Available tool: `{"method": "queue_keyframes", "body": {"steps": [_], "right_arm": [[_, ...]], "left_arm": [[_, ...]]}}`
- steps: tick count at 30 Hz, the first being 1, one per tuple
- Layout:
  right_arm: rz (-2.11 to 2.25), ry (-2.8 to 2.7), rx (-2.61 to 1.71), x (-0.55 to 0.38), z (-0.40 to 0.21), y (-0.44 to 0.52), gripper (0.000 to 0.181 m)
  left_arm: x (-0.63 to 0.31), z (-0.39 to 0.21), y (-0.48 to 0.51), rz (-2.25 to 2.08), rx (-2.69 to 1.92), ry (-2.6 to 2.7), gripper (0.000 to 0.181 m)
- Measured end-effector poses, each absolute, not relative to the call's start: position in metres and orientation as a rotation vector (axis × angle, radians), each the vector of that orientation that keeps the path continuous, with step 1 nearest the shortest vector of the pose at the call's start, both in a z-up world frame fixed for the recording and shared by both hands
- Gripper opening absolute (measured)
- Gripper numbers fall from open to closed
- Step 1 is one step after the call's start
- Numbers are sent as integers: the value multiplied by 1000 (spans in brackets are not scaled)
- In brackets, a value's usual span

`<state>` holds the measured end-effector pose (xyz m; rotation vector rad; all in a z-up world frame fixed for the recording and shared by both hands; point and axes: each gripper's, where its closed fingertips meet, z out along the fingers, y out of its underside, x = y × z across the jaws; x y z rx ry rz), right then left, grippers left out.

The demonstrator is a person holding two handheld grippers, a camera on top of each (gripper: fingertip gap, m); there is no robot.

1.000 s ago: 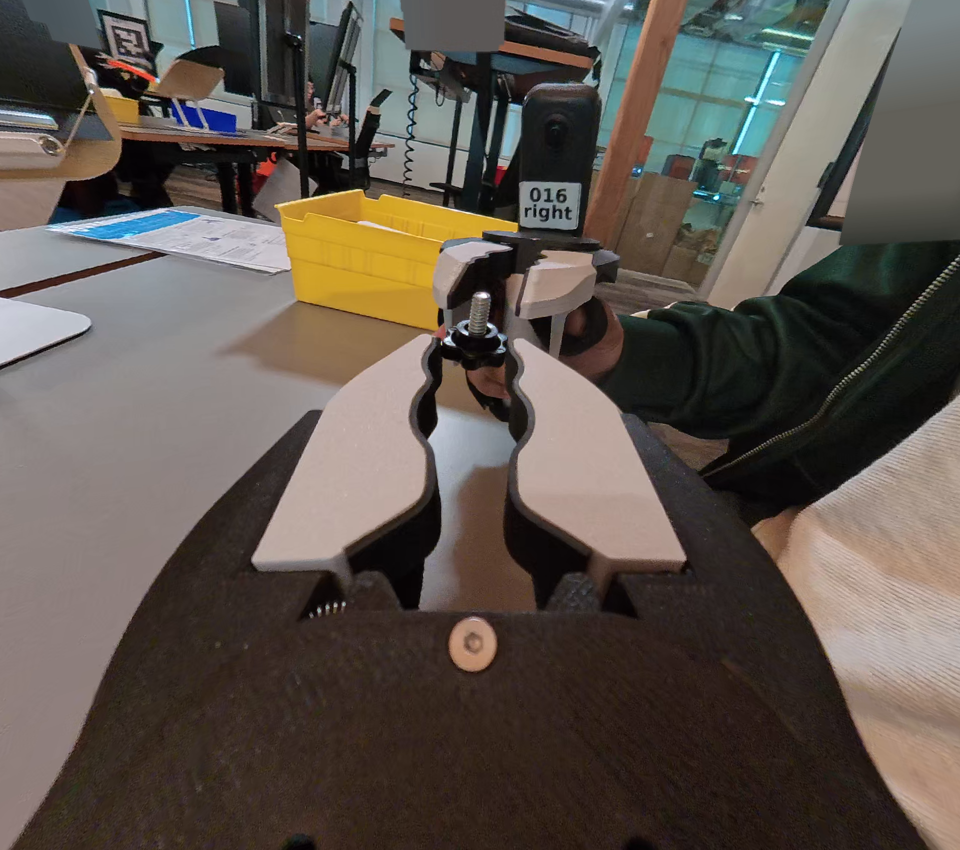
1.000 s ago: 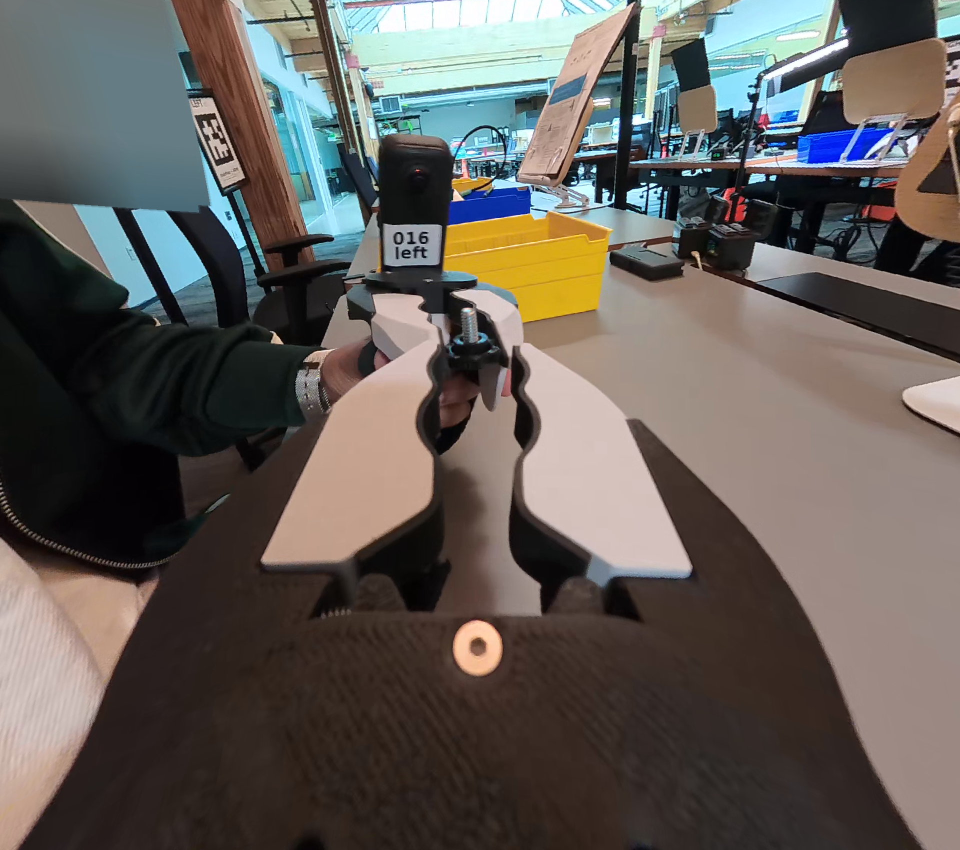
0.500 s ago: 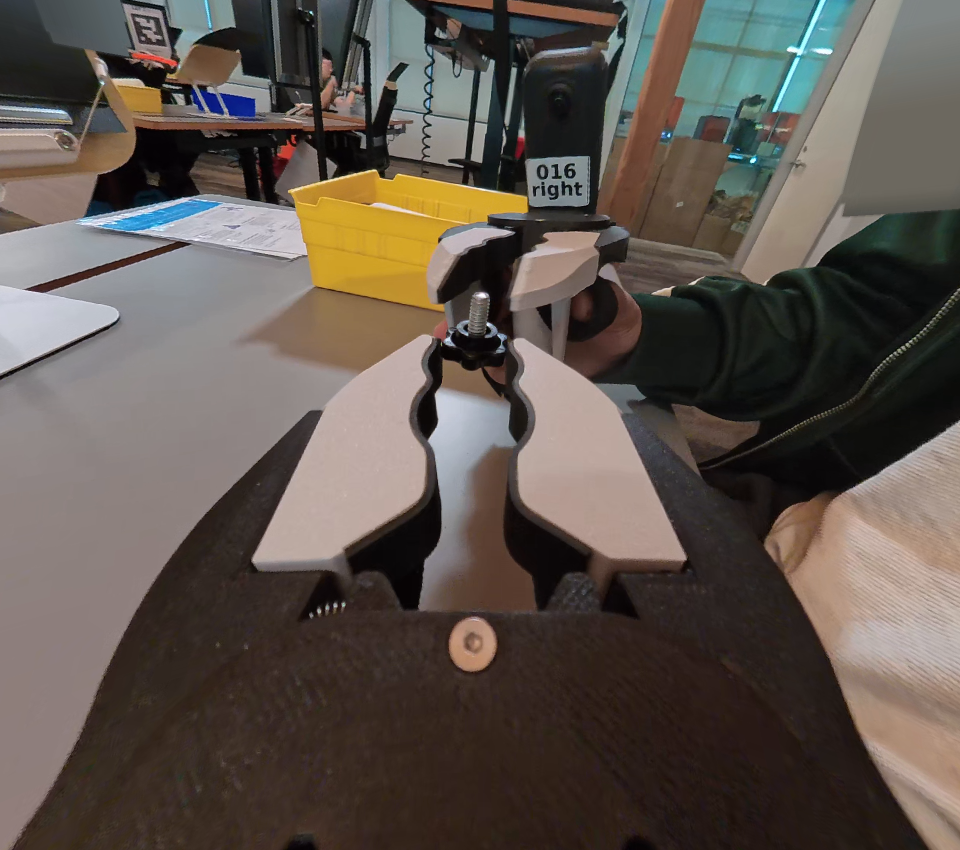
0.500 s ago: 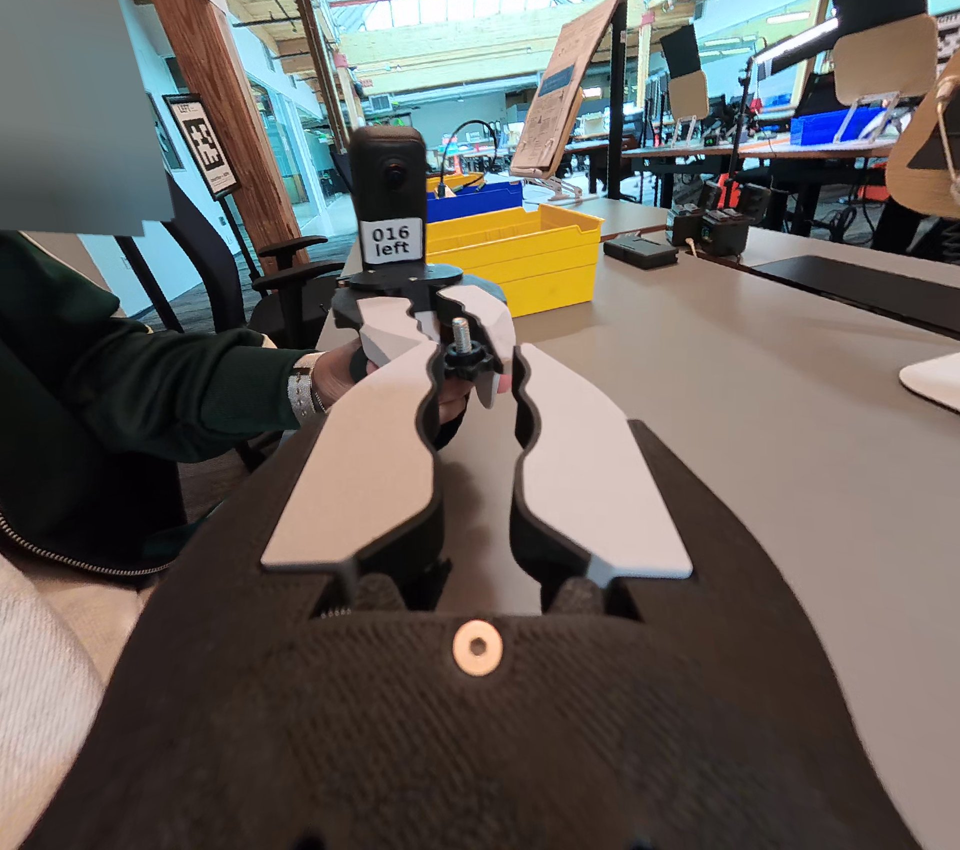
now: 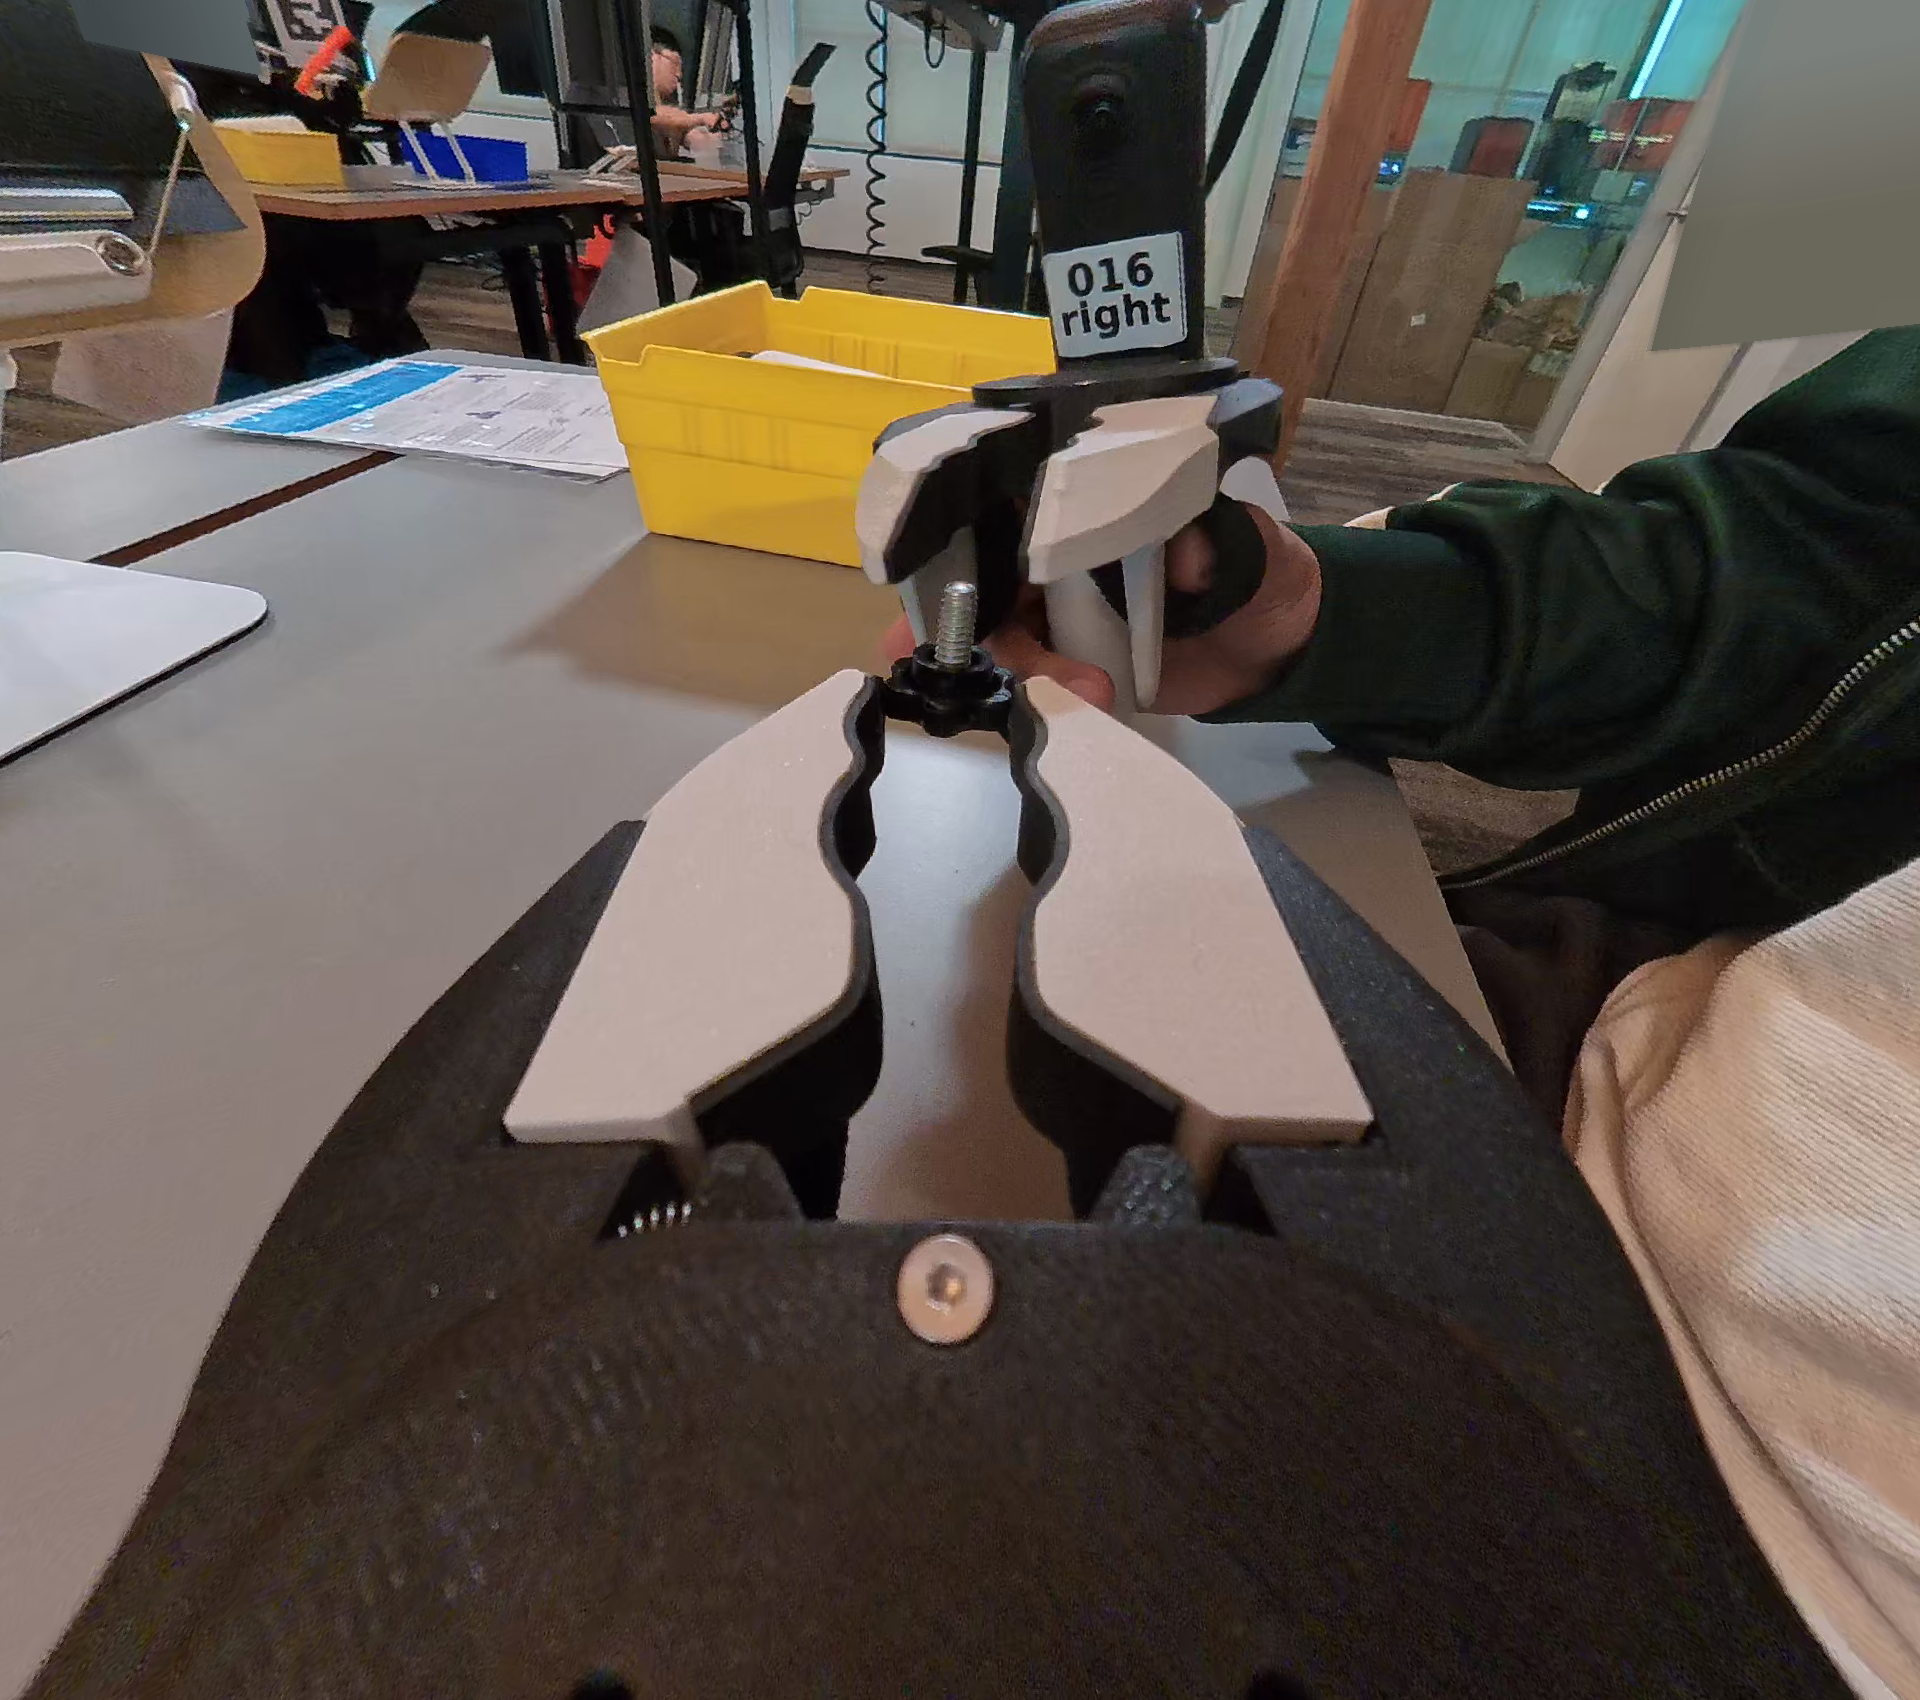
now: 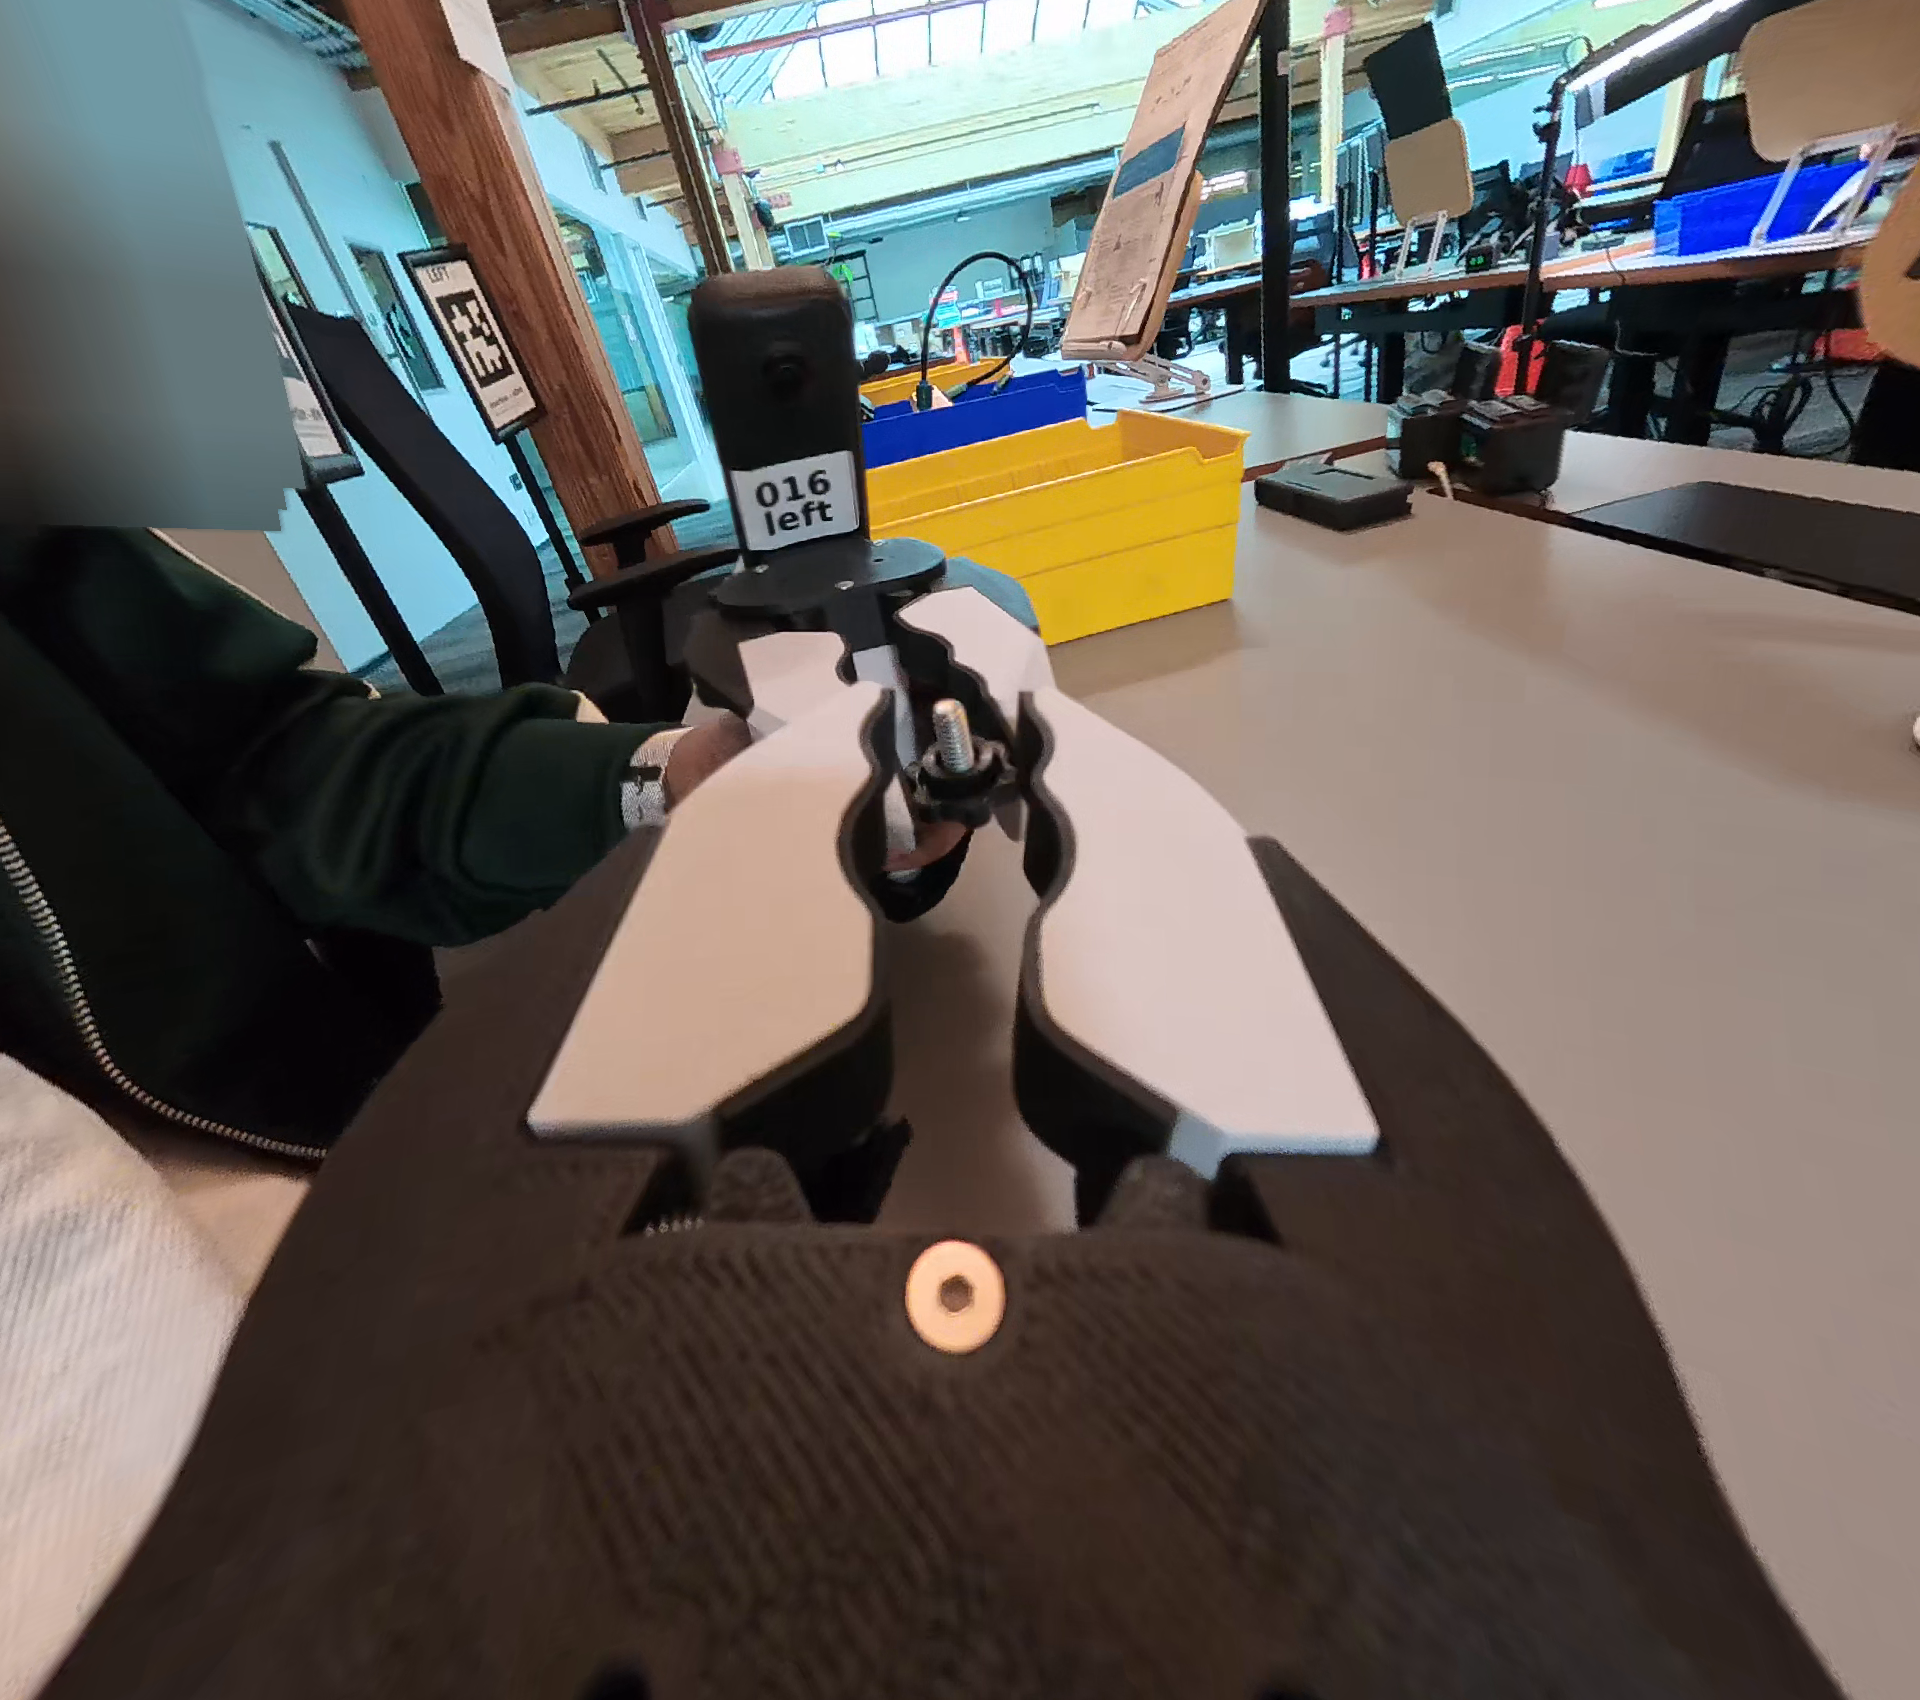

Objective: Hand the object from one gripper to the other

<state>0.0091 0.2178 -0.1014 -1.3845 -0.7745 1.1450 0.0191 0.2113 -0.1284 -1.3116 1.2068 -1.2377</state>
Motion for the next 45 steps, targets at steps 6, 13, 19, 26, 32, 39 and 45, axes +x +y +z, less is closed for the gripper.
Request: {"method": "queue_keyframes", "body": {"steps": [6,13,19,26,32,39,45], "right_arm": [[1067,-858,-1373,1,-107,214,9],[977,-760,-1371,20,-78,218,6],[317,-570,-1464,159,-2,232,6],[-41,-62,-1880,375,-70,225,6],[89,116,-1968,401,-117,230,29],[104,-2,-1731,366,-56,236,32],[378,-207,-1478,255,3,238,28]], "left_arm": [[21,-128,206,-1272,-1296,1223,23],[18,-119,210,-1310,-1283,1148,48],[17,-120,215,-1314,-1318,1118,51],[19,-123,218,-1327,-1347,1098,51],[20,-127,217,-1316,-1363,1114,50],[17,-128,220,-1319,-1376,1102,50],[19,-130,222,-1330,-1391,1095,49]]}}
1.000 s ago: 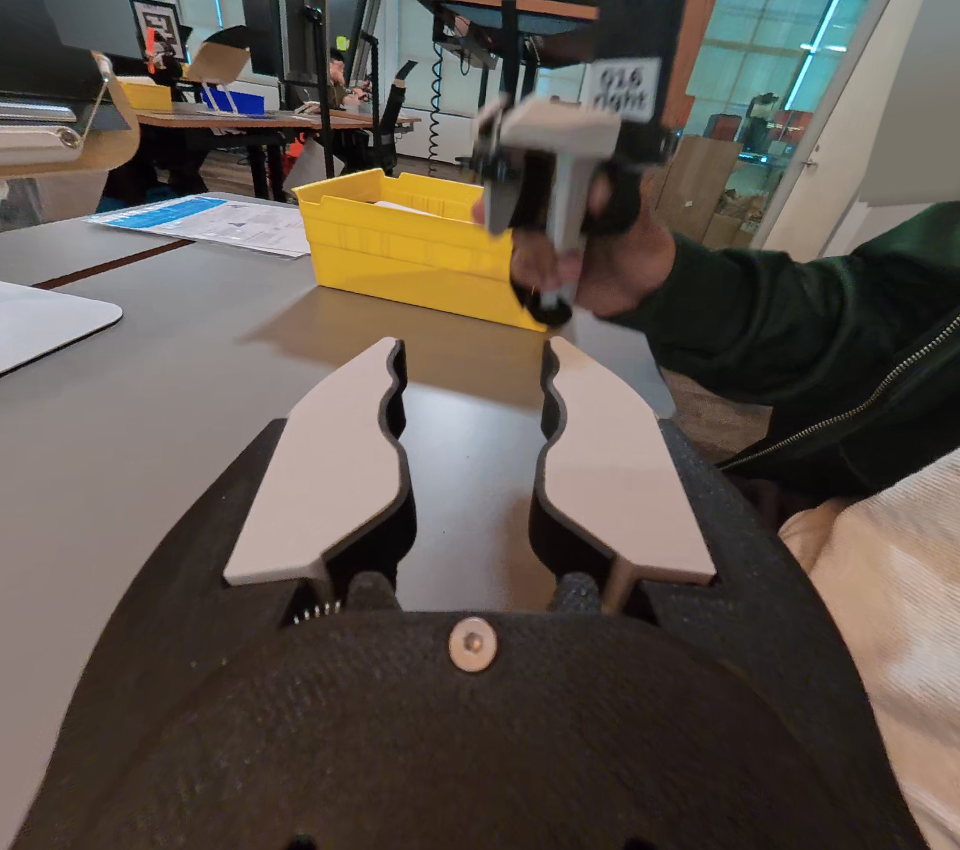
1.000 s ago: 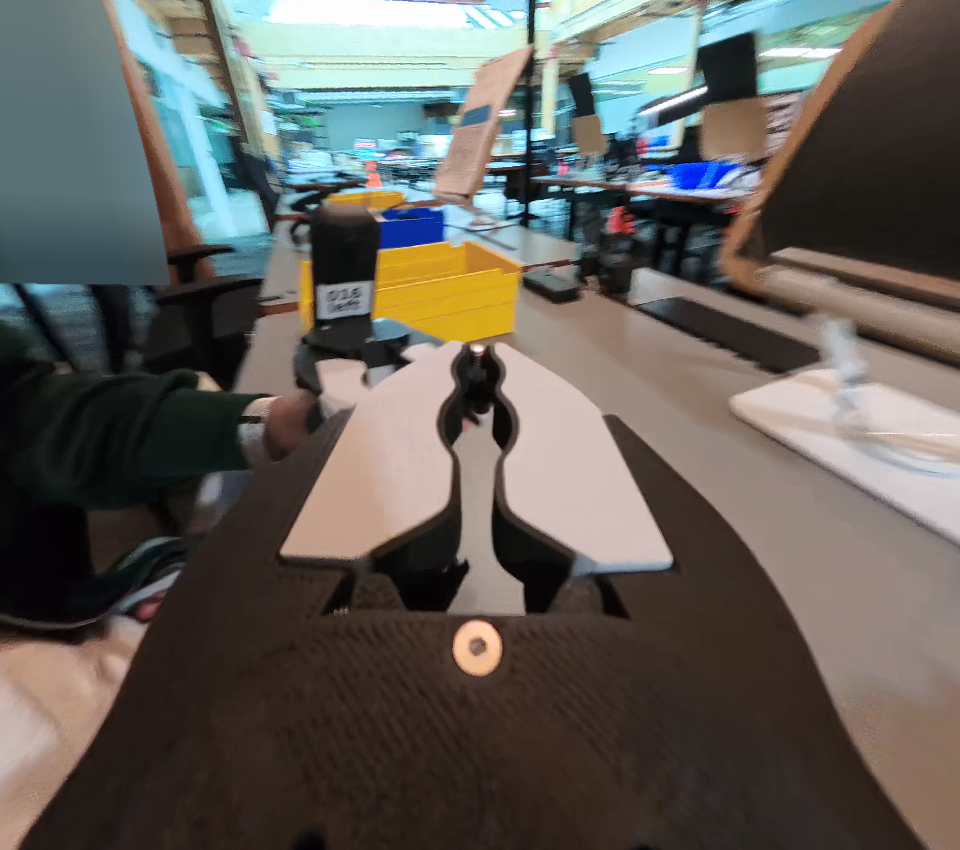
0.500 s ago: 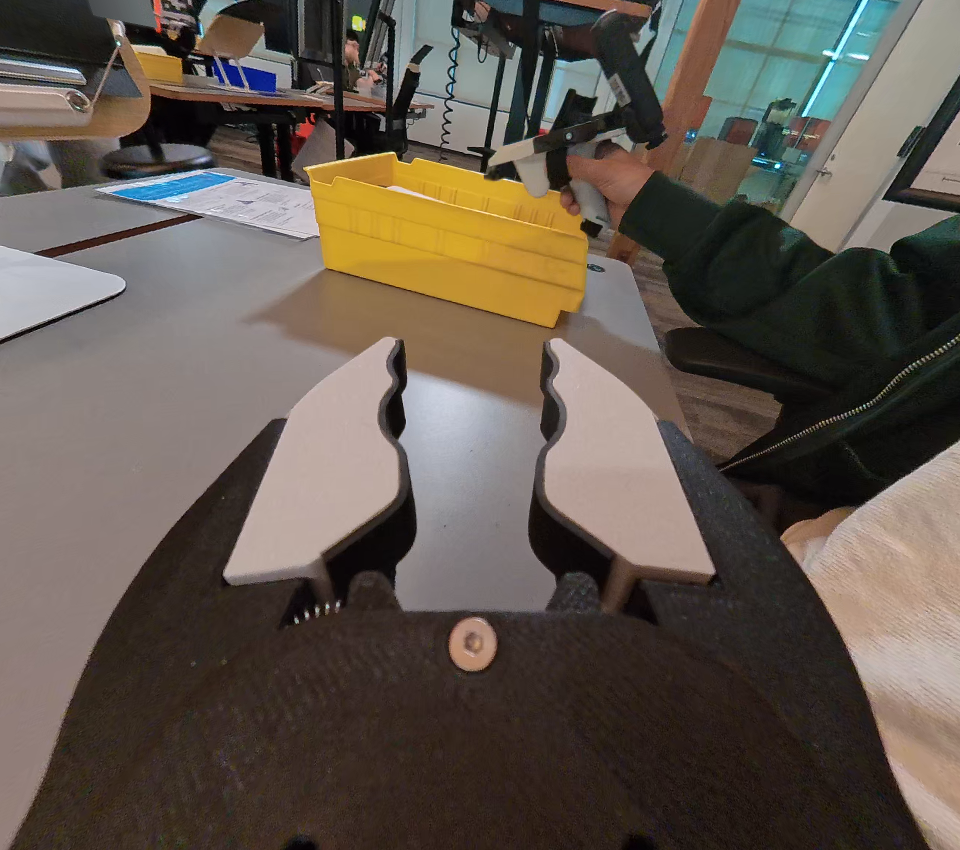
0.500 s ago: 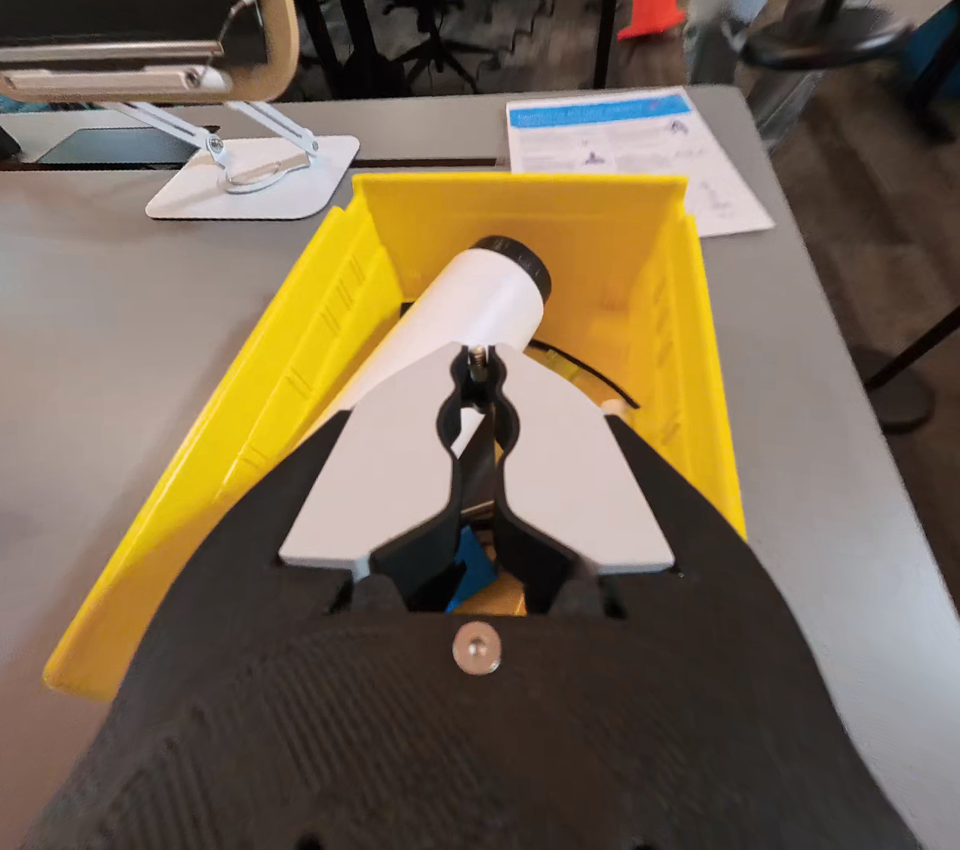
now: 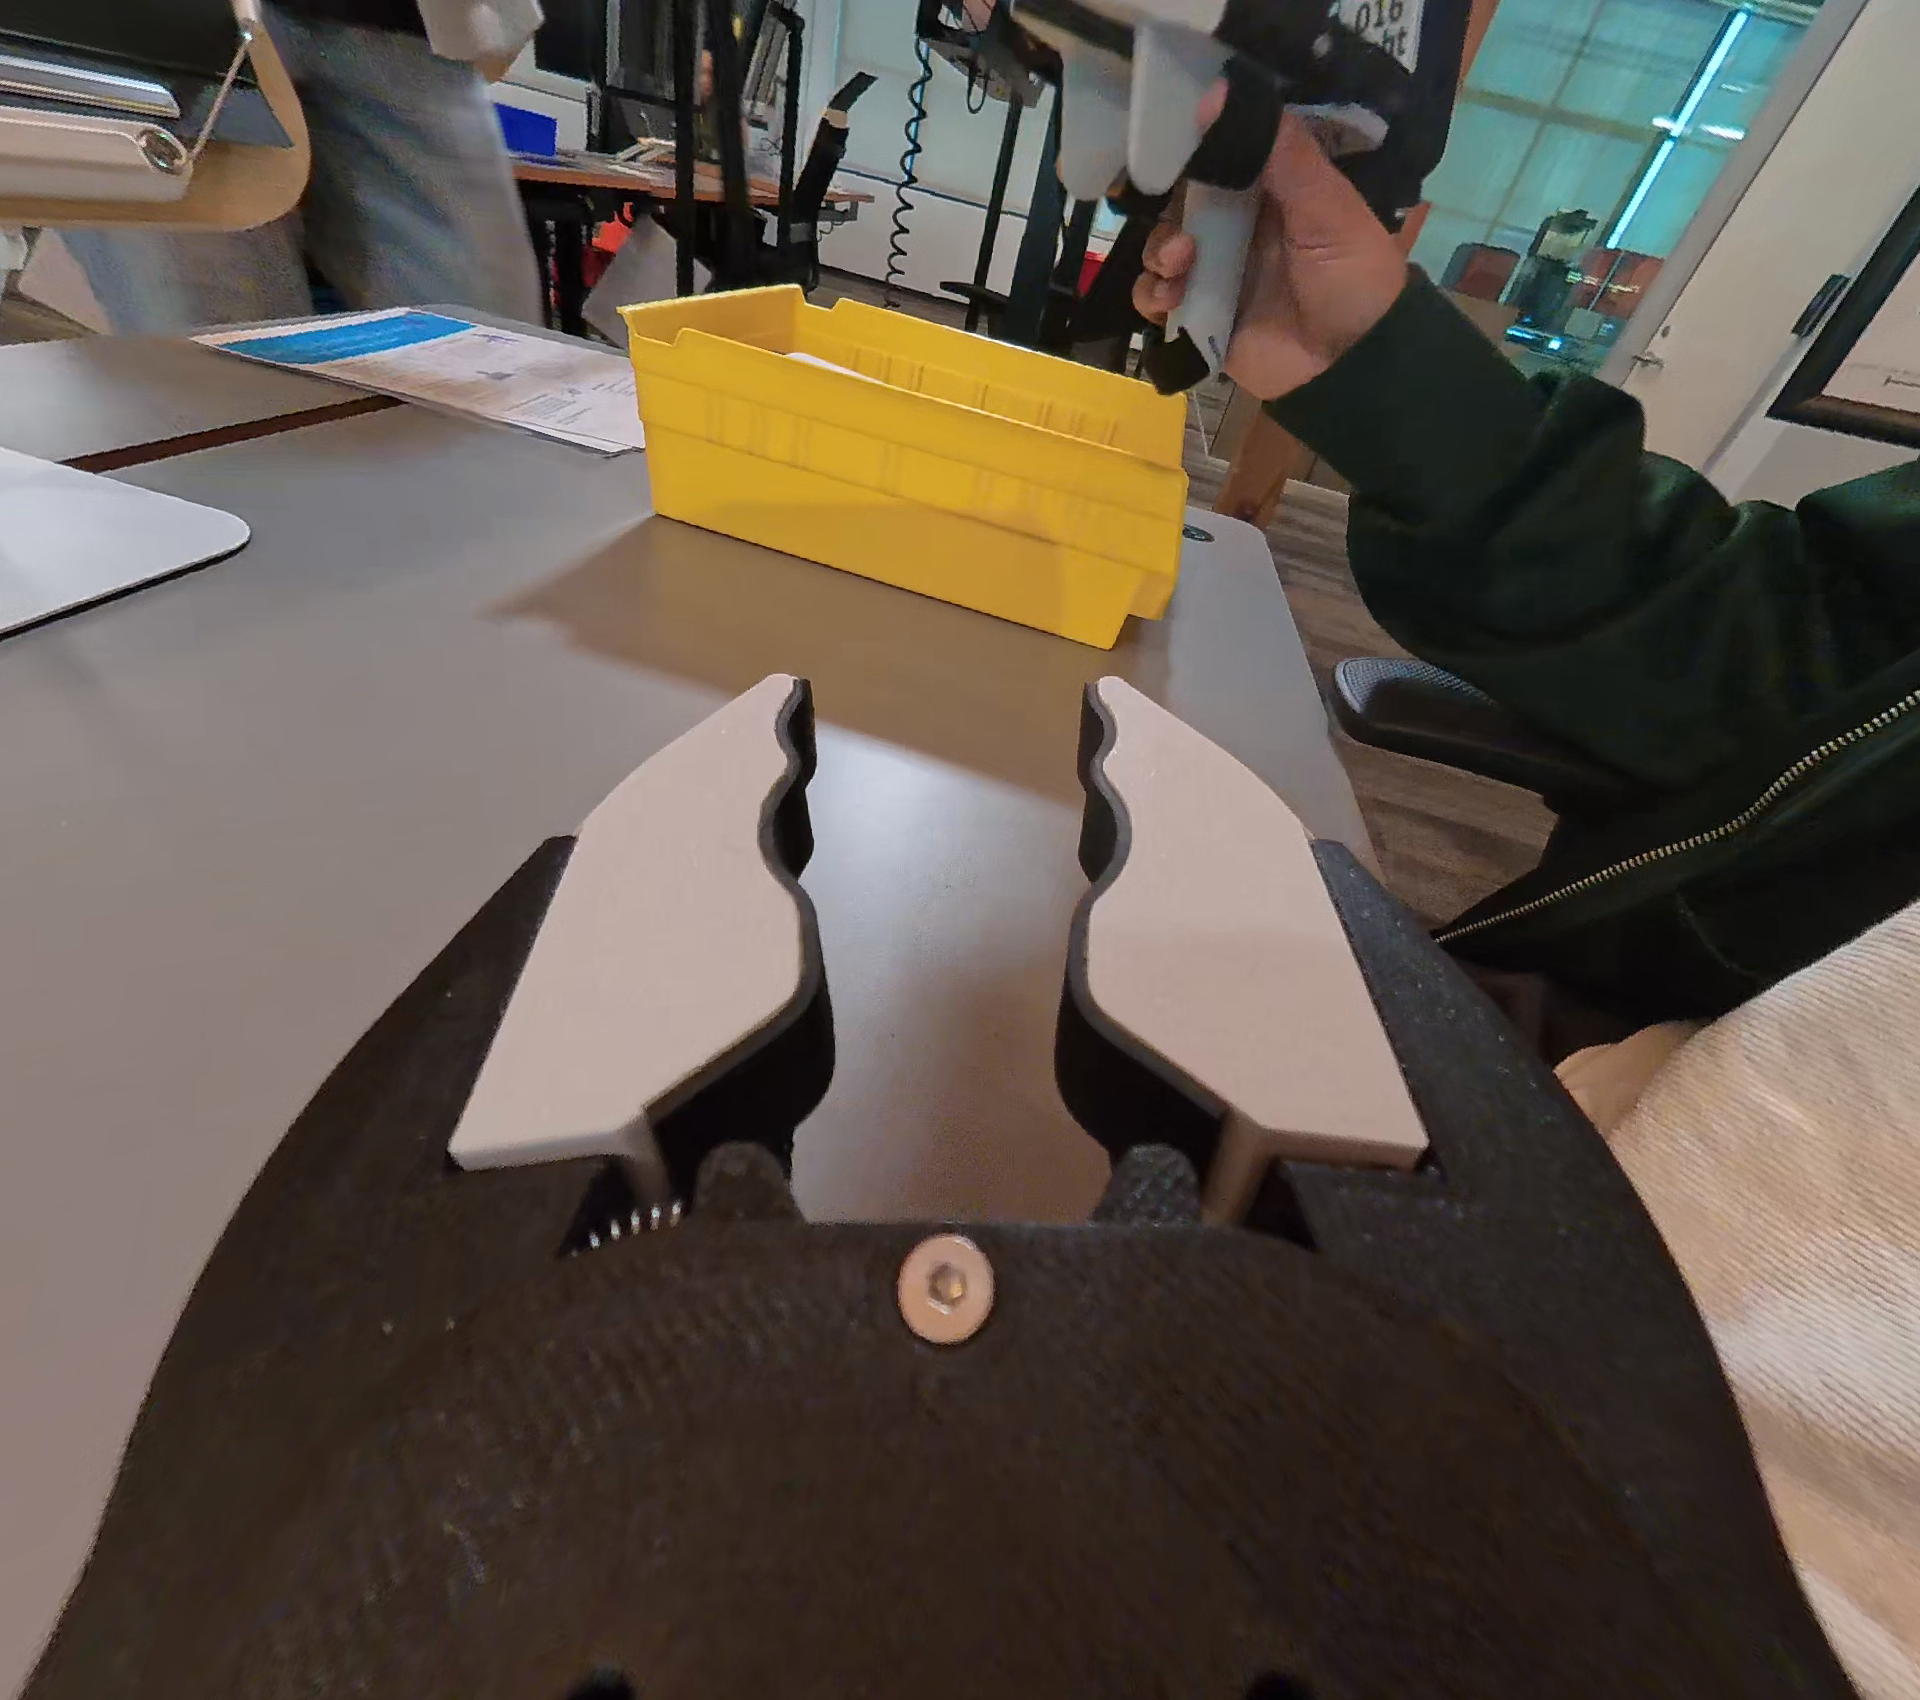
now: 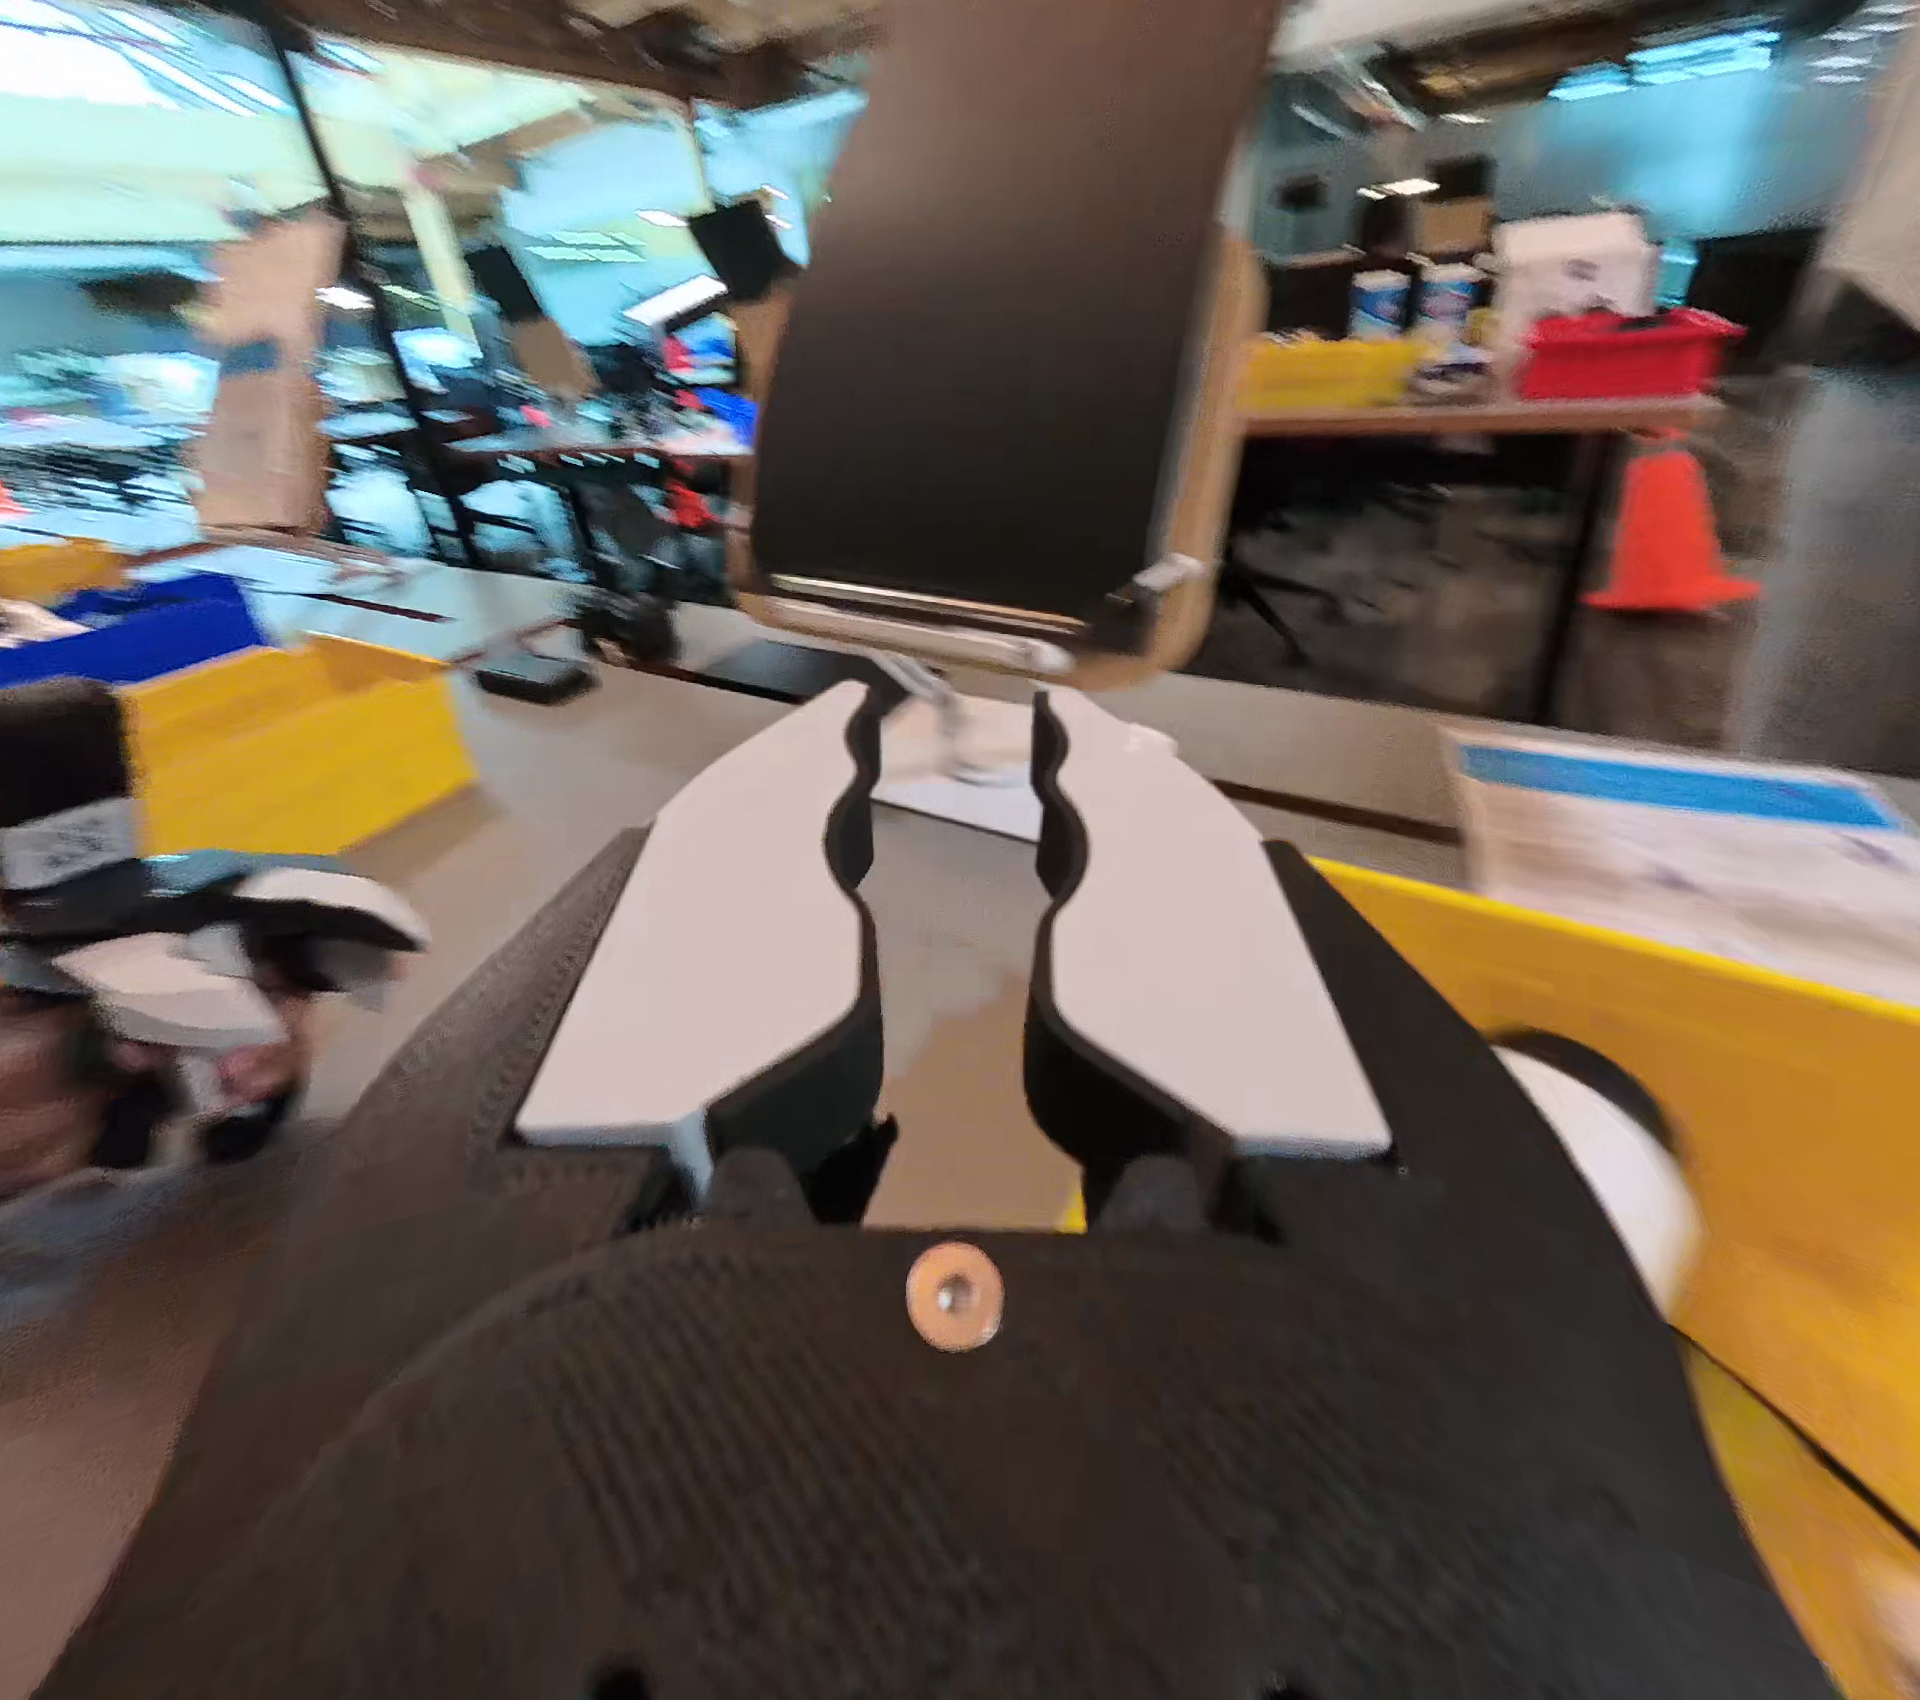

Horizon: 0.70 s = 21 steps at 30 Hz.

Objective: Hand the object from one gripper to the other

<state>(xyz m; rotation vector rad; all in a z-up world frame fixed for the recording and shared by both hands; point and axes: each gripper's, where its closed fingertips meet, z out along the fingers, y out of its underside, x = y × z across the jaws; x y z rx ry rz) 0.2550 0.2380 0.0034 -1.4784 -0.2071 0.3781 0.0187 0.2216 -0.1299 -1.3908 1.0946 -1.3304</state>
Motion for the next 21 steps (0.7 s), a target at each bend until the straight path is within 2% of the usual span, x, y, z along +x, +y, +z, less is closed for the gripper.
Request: {"method": "queue_keyframes", "body": {"steps": [5,9,11,15,21], "right_arm": [[836,-440,-1369,119,-14,233,37],[896,-657,-1553,50,-100,235,31],[834,-759,-1627,37,-129,235,28],[694,-870,-1674,35,-152,239,25],[704,-824,-1711,49,-159,243,25]], "left_arm": [[18,-132,224,-1319,-1422,1093,44],[12,-134,232,-1316,-1464,1062,31],[6,-131,236,-1307,-1465,1039,25],[-12,-114,251,-1230,-1443,1012,12],[-98,-44,289,-1048,-1431,878,9]]}}
